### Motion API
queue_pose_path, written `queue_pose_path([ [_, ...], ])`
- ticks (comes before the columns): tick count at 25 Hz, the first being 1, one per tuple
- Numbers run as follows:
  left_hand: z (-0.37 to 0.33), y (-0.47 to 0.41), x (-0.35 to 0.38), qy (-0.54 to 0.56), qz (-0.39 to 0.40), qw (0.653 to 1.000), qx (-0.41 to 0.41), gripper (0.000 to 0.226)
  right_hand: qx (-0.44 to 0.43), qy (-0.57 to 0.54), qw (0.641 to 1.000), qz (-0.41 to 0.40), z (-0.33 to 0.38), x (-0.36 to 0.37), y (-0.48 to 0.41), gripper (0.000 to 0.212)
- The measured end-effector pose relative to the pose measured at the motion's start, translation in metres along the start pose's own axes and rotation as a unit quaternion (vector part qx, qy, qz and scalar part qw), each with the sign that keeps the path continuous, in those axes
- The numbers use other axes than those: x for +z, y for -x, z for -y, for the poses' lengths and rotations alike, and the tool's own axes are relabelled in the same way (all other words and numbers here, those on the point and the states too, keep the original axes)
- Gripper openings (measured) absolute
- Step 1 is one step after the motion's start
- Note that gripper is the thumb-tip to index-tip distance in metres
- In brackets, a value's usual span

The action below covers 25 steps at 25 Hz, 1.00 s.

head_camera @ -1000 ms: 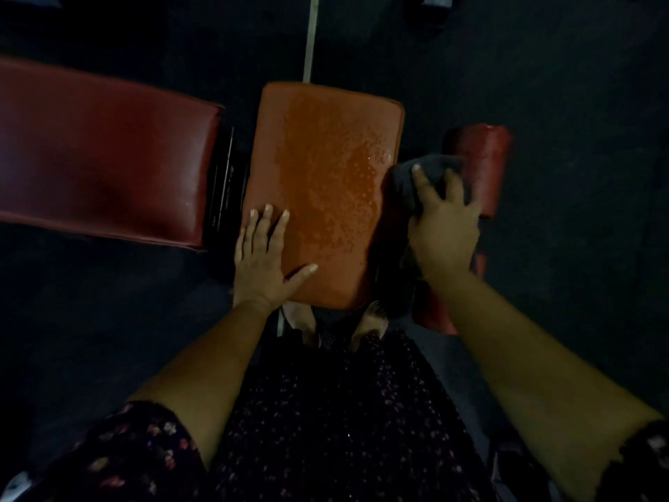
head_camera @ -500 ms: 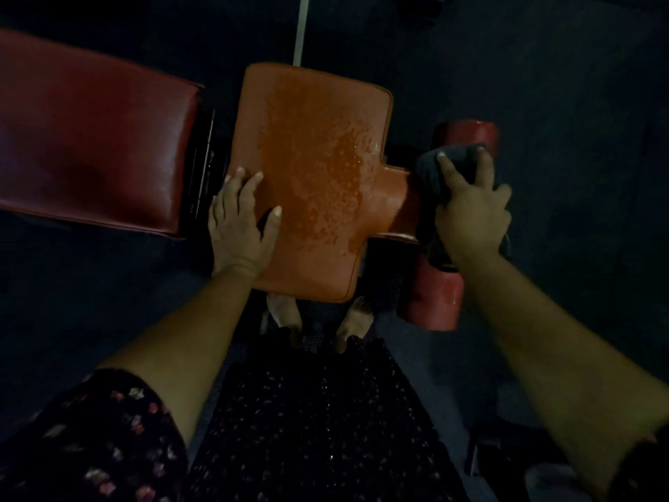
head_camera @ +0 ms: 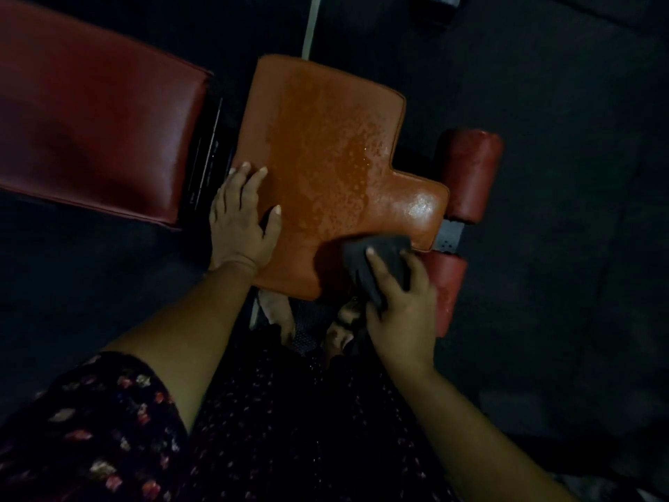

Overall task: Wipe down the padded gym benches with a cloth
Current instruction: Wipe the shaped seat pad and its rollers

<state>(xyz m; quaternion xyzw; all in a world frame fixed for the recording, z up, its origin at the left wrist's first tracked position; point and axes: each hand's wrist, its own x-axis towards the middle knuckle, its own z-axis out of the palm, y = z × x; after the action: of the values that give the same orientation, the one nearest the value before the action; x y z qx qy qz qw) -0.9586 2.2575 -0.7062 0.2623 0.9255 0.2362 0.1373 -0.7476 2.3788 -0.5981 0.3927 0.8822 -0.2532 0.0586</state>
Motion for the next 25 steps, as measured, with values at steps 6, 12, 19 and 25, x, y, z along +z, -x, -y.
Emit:
queue_pose_path([
  [6, 0.001, 0.0, 0.002, 0.001, -0.005, 1.0, 0.01, 0.057, -0.041, 0.124, 0.991, -0.025, 0.011, -0.001, -0.072, 0.07],
  [12, 0.002, 0.001, 0.002, 0.0, -0.008, 1.0, 0.013, 0.058, -0.248, 0.289, 0.925, 0.0, -0.018, -0.021, -0.126, 0.072],
  [19, 0.002, 0.001, 0.002, -0.004, -0.005, 1.0, 0.02, 0.058, -0.043, 0.281, 0.959, 0.001, 0.017, -0.042, -0.23, 0.069],
  [25, 0.002, 0.001, 0.001, -0.009, -0.002, 1.0, 0.011, 0.058, -0.019, 0.118, 0.985, 0.123, 0.012, -0.048, -0.233, 0.07],
])
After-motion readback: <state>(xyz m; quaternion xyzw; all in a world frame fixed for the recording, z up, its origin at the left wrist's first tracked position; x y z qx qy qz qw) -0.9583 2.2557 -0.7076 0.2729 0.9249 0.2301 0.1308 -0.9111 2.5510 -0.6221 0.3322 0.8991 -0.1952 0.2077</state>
